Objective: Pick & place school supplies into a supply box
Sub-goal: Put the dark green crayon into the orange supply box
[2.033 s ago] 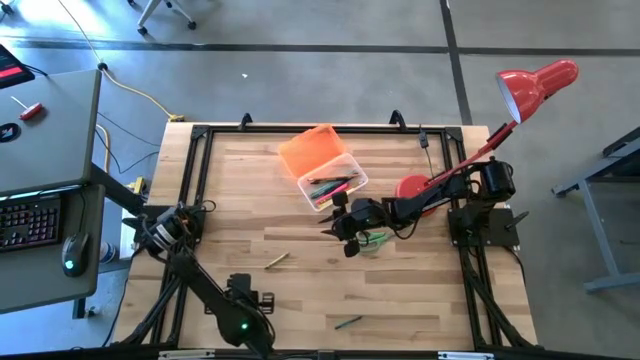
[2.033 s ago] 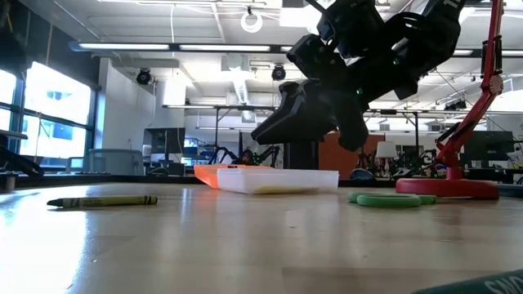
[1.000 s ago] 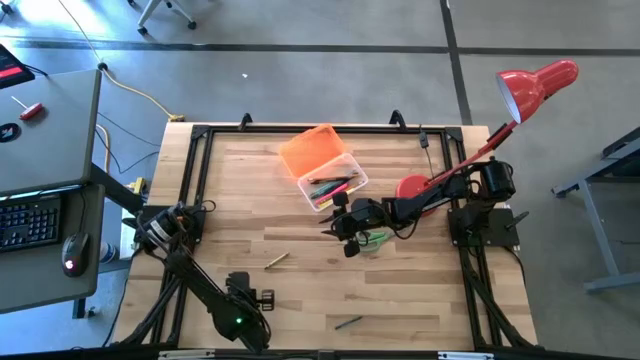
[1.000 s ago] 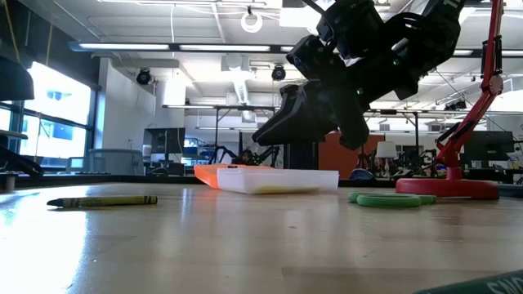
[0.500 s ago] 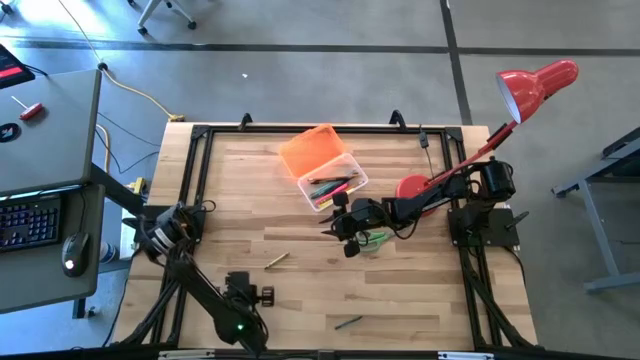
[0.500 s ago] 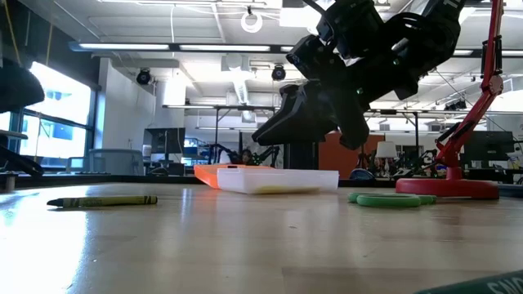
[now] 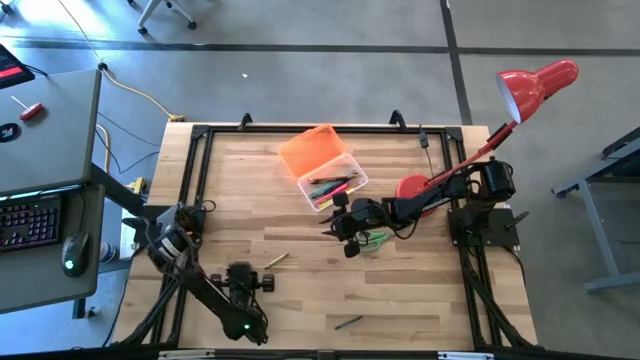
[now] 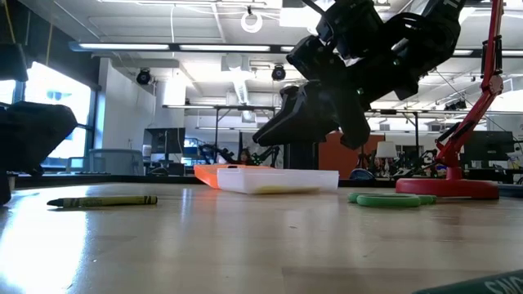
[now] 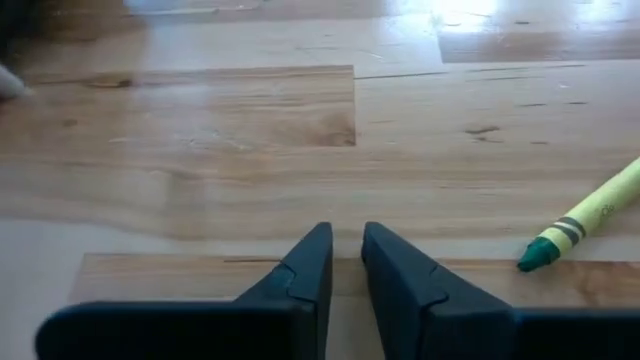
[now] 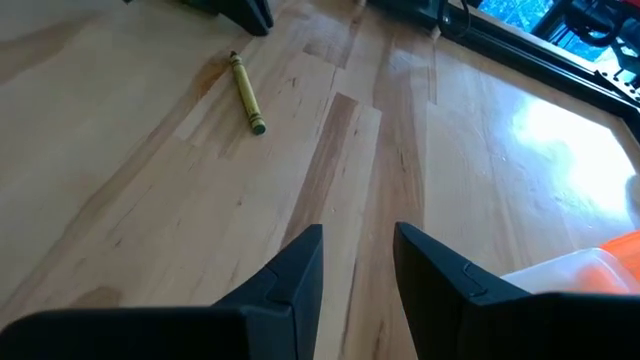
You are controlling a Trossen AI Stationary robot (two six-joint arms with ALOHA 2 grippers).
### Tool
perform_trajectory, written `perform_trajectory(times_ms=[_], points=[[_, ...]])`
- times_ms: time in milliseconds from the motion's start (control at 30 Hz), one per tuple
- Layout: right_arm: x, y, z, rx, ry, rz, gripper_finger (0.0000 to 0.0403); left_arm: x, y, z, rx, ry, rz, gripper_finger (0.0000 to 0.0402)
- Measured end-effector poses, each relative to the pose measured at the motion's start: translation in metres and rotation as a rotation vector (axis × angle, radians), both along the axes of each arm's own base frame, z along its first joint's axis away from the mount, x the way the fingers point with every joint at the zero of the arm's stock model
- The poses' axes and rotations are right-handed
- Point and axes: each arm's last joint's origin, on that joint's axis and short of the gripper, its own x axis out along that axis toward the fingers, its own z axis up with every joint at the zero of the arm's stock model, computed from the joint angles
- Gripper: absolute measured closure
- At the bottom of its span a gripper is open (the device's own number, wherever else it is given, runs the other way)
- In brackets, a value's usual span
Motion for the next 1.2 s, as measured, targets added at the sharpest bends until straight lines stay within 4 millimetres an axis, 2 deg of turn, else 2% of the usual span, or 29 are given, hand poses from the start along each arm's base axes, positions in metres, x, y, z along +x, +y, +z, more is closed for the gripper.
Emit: perform_trajectory(times_ms=[267,433,600,800,1000,1200], points=[[0.000,0.000,0.001,0.004,-0.007,-0.003,0.0299,0.014,-0.024,0.057,-0.155,0.031,0.071,0.0320],[0.000,0.001,0.000,0.005,0.000,-0.001,0.0299,0.019,-0.035,0.066,-0.250,0.025,0.083,0.0307],[0.000,0.001,0.000,0.024,0.003,-0.003,0.0299,0.018,-0.041,0.048,-0.289,-0.042,0.045,0.0289],[0.000,0.001,0.000,0.027,0.004,-0.002,0.0299,0.015,-0.041,0.025,-0.256,-0.035,0.049,0.0278],[0.000,0.001,0.000,0.026,0.002,-0.002,0.0299,0.011,-0.044,0.011,-0.187,-0.063,0.065,0.0295],[0.000,0.001,0.000,0.023,0.002,-0.001,0.0299,0.012,-0.042,0.007,-0.159,-0.058,0.066,0.0318]])
